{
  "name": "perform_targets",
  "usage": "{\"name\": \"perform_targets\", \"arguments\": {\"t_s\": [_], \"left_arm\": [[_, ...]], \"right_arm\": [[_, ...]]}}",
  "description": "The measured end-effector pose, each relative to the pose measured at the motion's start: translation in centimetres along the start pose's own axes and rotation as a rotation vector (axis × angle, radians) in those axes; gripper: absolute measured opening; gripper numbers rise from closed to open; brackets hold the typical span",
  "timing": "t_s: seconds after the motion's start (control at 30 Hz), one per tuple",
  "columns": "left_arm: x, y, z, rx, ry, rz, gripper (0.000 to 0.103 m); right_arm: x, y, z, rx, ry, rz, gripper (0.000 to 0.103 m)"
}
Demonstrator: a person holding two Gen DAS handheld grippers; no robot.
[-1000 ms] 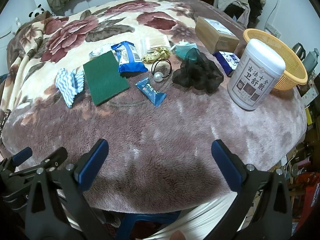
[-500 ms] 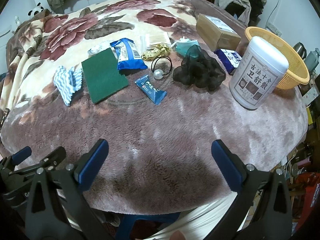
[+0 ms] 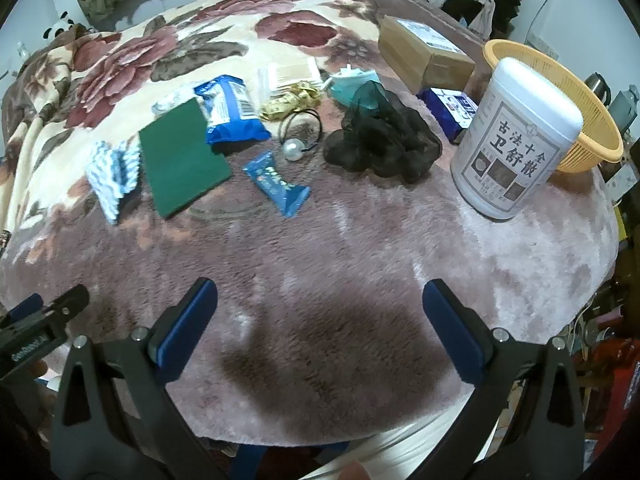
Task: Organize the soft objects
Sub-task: 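Reach the left tool to the blue wavy cloth while the right tool reaches the black mesh pouf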
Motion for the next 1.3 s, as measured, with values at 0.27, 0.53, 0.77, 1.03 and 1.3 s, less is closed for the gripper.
{"name": "perform_targets", "arguments": {"t_s": [0.27,0.53,0.77,1.03,1.3], "left_arm": [[1.7,-0.1,-3.6,0.022,0.002,-0.006,0.103],[3.6,-1.7,-9.4,-0.001,0.018,-0.027,0.103],[5.6,-3.1,-10.6,-0.022,-0.009,-0.035,0.103],[7.9,-4.7,-11.2,-0.079,-0.029,-0.034,0.103],[10.9,-5.2,-13.1,-0.165,-0.057,-0.014,0.101]], "right_arm": [[1.9,2.2,-3.8,0.025,0.029,0.057,0.103],[3.8,2.8,-11.0,0.005,0.131,0.111,0.103],[9.0,4.2,-12.6,0.110,0.045,0.093,0.103],[10.0,2.6,-8.9,0.083,-0.008,0.004,0.102],[11.0,3.4,-8.6,0.133,-0.033,-0.031,0.048]]}}
Point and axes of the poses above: each gripper's, at about its wrist camera, not at the fingertips, and x roughly the way its jaws point, y to its right, z to its underside, the point moved 9 cm from there along x, roughly the way its jaws point, and after that the axes turned 10 degrees about z, right-handed, at the moved point
